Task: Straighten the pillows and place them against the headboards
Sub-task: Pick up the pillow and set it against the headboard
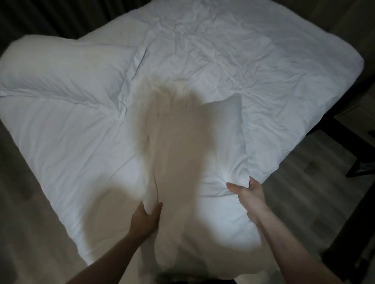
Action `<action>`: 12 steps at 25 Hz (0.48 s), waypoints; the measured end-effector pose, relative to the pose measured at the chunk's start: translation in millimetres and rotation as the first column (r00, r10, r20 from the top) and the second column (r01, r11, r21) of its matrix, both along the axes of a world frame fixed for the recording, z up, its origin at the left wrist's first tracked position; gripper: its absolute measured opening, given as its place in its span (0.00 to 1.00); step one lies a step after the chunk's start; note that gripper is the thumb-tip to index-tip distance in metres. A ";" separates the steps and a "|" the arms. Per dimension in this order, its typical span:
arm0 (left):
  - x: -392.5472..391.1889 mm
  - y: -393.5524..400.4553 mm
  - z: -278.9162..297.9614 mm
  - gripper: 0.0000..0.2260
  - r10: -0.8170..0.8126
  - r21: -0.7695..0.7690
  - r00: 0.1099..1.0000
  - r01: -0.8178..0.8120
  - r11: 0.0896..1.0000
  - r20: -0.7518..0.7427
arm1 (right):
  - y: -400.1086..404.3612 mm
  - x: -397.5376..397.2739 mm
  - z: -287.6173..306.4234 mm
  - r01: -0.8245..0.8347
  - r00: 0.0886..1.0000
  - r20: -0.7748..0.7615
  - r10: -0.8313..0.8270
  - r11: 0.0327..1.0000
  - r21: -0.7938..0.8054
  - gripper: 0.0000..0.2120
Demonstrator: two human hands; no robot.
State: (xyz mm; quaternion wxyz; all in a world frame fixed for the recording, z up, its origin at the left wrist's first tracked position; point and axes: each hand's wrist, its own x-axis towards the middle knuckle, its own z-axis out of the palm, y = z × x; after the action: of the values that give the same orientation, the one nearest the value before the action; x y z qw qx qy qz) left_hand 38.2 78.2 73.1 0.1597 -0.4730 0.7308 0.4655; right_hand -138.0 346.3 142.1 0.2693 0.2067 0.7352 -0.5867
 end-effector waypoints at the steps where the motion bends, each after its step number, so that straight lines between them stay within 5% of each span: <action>1: 10.7 -0.4 -0.6 0.26 -0.054 0.049 0.994 0.049 0.998 0.099 | -0.4 6.0 12.7 -0.054 0.997 -0.046 0.055 0.998 0.010 0.08; 4: 26.3 7.0 25.7 0.16 -0.222 0.116 0.964 0.206 0.972 0.147 | -1.6 35.4 33.7 -0.218 0.971 -0.101 0.218 0.976 0.011 0.09; 8: -0.9 9.3 96.5 0.17 -0.230 -0.019 0.917 0.236 0.971 -0.326 | -11.5 91.9 42.2 -0.405 0.897 -0.158 0.414 0.910 0.083 0.28; 10: -34.9 7.2 142.7 0.17 -0.320 -0.157 0.762 0.282 0.947 -0.564 | -15.0 103.9 47.9 -0.447 0.870 -0.174 0.461 0.887 0.114 0.18; 12: -72.6 9.4 179.2 0.22 -0.623 -0.419 0.517 0.464 0.780 -0.588 | -17.9 108.1 58.5 -0.516 0.823 -0.197 0.534 0.846 0.137 0.07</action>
State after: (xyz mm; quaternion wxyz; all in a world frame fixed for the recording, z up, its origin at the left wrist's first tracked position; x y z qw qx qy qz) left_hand -34.4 87.6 252.3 -0.0418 -0.0201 0.8897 0.4542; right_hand -29.9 328.3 200.6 0.3261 -0.0617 0.8117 -0.4807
